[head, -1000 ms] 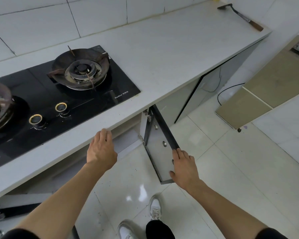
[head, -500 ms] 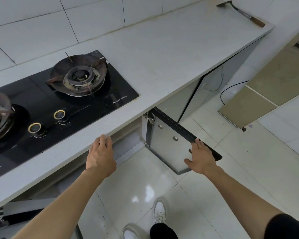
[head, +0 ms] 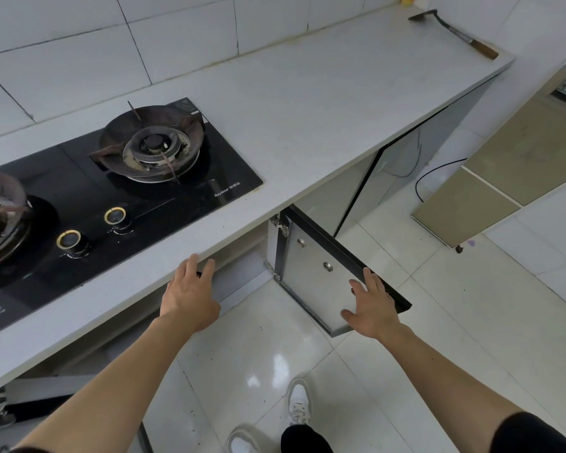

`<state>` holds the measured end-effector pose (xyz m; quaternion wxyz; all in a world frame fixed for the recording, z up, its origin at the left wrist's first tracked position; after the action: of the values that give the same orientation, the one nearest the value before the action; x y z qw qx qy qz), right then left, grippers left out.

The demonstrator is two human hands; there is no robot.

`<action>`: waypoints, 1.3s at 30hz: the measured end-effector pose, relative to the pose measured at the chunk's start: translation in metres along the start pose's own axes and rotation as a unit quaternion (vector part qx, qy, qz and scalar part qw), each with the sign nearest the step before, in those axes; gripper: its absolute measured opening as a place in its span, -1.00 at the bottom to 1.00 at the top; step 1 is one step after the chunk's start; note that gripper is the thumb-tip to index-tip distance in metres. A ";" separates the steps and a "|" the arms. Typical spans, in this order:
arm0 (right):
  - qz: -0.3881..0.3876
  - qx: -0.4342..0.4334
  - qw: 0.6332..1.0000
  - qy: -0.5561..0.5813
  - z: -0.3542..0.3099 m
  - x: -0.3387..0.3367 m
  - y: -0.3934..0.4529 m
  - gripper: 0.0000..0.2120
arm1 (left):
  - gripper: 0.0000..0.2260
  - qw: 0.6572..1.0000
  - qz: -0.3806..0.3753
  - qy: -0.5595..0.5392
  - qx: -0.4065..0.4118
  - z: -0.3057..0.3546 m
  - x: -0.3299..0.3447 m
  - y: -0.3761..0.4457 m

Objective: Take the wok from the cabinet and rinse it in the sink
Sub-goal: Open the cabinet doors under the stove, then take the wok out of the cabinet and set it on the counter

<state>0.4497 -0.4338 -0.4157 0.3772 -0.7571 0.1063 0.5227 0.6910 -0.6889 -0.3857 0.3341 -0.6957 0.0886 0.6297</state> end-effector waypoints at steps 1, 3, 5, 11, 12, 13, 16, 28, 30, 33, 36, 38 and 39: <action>0.011 0.008 1.000 0.027 -0.005 -0.003 0.000 -0.31 | -0.22 1.000 -0.005 -0.018 -0.005 -0.003 0.000 -0.002; 0.031 0.003 0.998 0.050 -0.018 -0.010 -0.002 -0.36 | -0.25 0.998 -0.006 -0.058 -0.018 -0.010 -0.001 -0.008; 0.043 -0.024 0.997 0.052 -0.036 -0.013 -0.006 -0.39 | -0.32 0.996 0.000 -0.085 -0.026 -0.017 -0.001 -0.019; 0.027 -0.089 0.990 0.107 -0.099 -0.006 -0.027 -0.47 | -0.41 0.991 -0.011 -0.122 -0.051 -0.051 0.014 -0.065; 0.023 -0.102 0.988 0.110 -0.110 -0.004 -0.030 -0.49 | -0.42 0.991 -0.015 -0.123 -0.059 -0.058 0.018 -0.071; 0.017 -0.114 0.987 0.111 -0.121 -0.002 -0.033 -0.50 | -0.44 0.990 -0.019 -0.124 -0.068 -0.065 0.022 -0.078; 0.002 -0.149 0.983 0.109 -0.151 0.008 -0.035 -0.49 | -0.49 0.986 -0.031 -0.134 -0.096 -0.085 0.031 -0.096; 0.012 -0.359 0.933 0.028 -0.247 0.106 0.056 -0.50 | -0.49 0.951 0.039 -0.208 -0.226 -0.158 0.121 -0.068; 0.036 -0.377 0.925 0.043 -0.258 0.126 0.079 -0.48 | -0.48 0.948 0.069 -0.206 -0.233 -0.168 0.147 -0.053; 0.066 -0.397 0.913 0.063 -0.269 0.154 0.109 -0.47 | -0.46 0.944 0.109 -0.199 -0.239 -0.187 0.179 -0.034; 0.104 -0.427 0.896 0.058 -0.280 0.181 0.136 -0.47 | -0.42 0.940 0.140 -0.201 -0.238 -0.203 0.209 -0.011; 0.123 -0.445 0.886 0.052 -0.287 0.198 0.153 -0.47 | -0.43 0.937 0.166 -0.199 -0.235 -0.208 0.227 0.006; 0.133 -0.454 0.880 0.051 -0.291 0.207 0.162 -0.47 | -0.44 0.935 0.180 -0.199 -0.234 -0.209 0.236 0.015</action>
<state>0.6556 -0.6959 -0.6211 -0.0867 -0.8493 -0.0235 0.5202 0.8991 -0.7510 -0.6149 0.0539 -0.5874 -0.0060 0.8075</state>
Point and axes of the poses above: each hand's wrist, its own y-axis towards the middle knuckle, its own x-axis out of the palm, z = x × y, the point moved 3 cm from there along y, towards the middle knuckle, and after that the axes turned 8 degrees about -x, right-handed, at the moved point
